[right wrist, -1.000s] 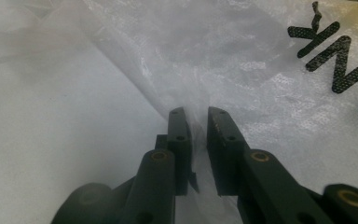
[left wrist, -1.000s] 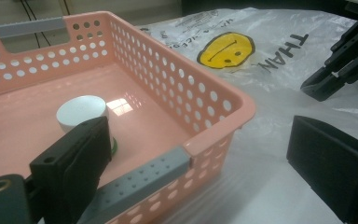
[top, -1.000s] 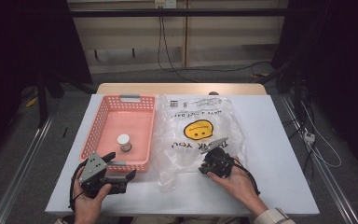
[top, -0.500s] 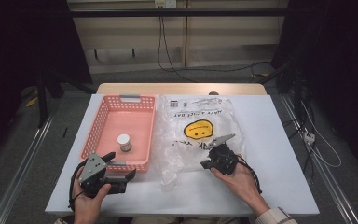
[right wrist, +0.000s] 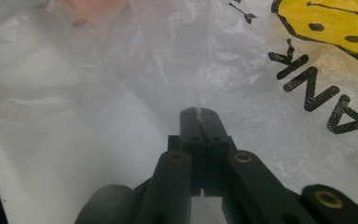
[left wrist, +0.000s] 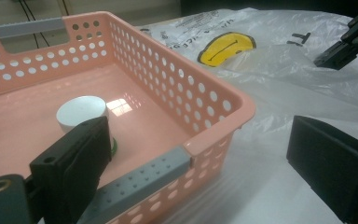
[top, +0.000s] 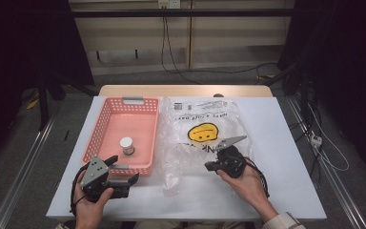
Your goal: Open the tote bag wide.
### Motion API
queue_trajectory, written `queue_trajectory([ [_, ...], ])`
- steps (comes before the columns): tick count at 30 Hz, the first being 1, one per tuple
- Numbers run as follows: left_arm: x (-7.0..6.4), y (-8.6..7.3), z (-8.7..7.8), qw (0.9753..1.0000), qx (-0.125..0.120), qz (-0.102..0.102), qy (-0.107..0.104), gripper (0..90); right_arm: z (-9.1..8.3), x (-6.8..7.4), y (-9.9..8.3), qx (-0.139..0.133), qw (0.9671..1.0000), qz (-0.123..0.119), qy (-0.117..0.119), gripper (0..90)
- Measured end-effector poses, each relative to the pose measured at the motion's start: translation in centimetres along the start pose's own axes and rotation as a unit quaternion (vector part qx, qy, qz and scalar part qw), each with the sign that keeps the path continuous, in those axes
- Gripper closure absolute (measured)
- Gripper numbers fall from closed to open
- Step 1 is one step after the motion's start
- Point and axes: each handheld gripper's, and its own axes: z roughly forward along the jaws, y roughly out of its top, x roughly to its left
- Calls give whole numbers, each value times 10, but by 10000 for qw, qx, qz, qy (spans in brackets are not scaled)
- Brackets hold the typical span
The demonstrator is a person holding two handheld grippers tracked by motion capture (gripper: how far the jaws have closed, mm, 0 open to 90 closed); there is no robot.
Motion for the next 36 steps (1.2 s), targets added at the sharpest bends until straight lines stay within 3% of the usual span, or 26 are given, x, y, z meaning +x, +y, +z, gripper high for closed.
queue_trajectory([
  [9,0,0,0,10000,6,4,1,63,-6,-1,-1,-120,9999,87,33,900],
  [10,0,0,0,10000,11,4,1,63,-7,0,0,-163,9998,57,-90,900],
  [17,0,0,0,10000,15,12,-3,63,-14,1,4,-375,9991,-33,-210,900],
  [19,0,0,0,10000,12,16,-4,63,-16,0,5,-494,9987,18,-152,840],
  [20,0,0,0,10000,14,19,-3,63,-18,-1,6,-545,9984,59,-156,900],
  [24,0,0,0,10000,15,15,-3,63,-19,-4,5,-556,9983,112,-167,900],
  [28,0,0,0,10000,10,8,0,63,-17,-6,5,-537,9979,131,-329,900],
  [36,0,0,1,10000,18,15,-4,63,-23,-10,10,-818,9960,134,-337,900],
])
